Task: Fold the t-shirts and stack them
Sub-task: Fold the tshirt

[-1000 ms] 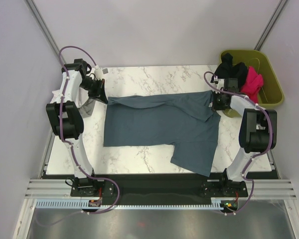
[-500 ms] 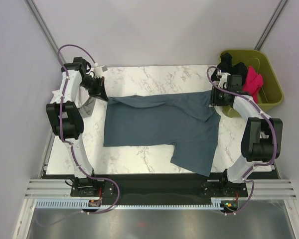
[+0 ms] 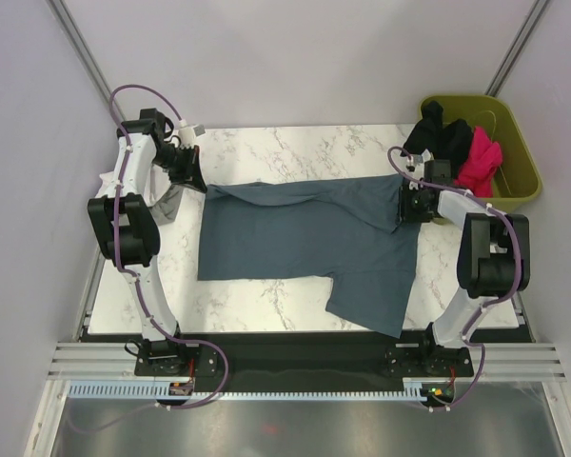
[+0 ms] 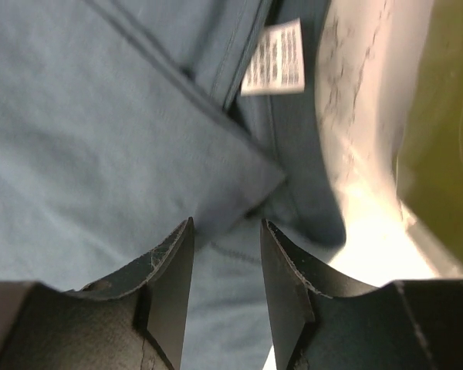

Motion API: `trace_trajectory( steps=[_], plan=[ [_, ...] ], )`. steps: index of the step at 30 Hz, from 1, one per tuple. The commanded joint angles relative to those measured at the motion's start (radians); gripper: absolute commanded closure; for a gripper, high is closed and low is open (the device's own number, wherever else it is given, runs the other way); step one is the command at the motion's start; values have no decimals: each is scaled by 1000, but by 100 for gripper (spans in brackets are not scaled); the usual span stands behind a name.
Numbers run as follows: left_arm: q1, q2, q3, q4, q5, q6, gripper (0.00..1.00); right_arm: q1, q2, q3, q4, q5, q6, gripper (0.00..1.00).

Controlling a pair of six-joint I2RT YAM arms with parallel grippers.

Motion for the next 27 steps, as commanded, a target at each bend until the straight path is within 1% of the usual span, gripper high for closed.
trace_trajectory(
  steps=[1,8,12,15,17,18,20,21,24,27],
  plan=[
    [-1,-9,43,9,33,-30,98,-6,52,76,35,35,0,53],
    [-1,-7,38,8,13,-20,98,2,143,168,34,57,-11,53],
    [1,1,44,9,11,-22,98,6,143,173,26,67,-19,54],
    [1,7,50,12,21,-33,98,6,123,157,26,87,-22,56],
    [1,13,53,14,30,-37,98,6,99,141,27,98,-20,61],
    [1,14,55,14,31,-37,98,6,91,134,30,103,-14,69],
    [1,14,59,14,30,-36,98,6,69,116,32,94,-14,76],
    [1,14,61,14,30,-36,98,5,63,111,38,91,-17,85],
    [-1,8,59,14,31,-36,98,6,40,90,44,94,-25,96],
    [-1,-1,53,14,31,-31,98,6,16,87,43,100,-25,99]
  ],
)
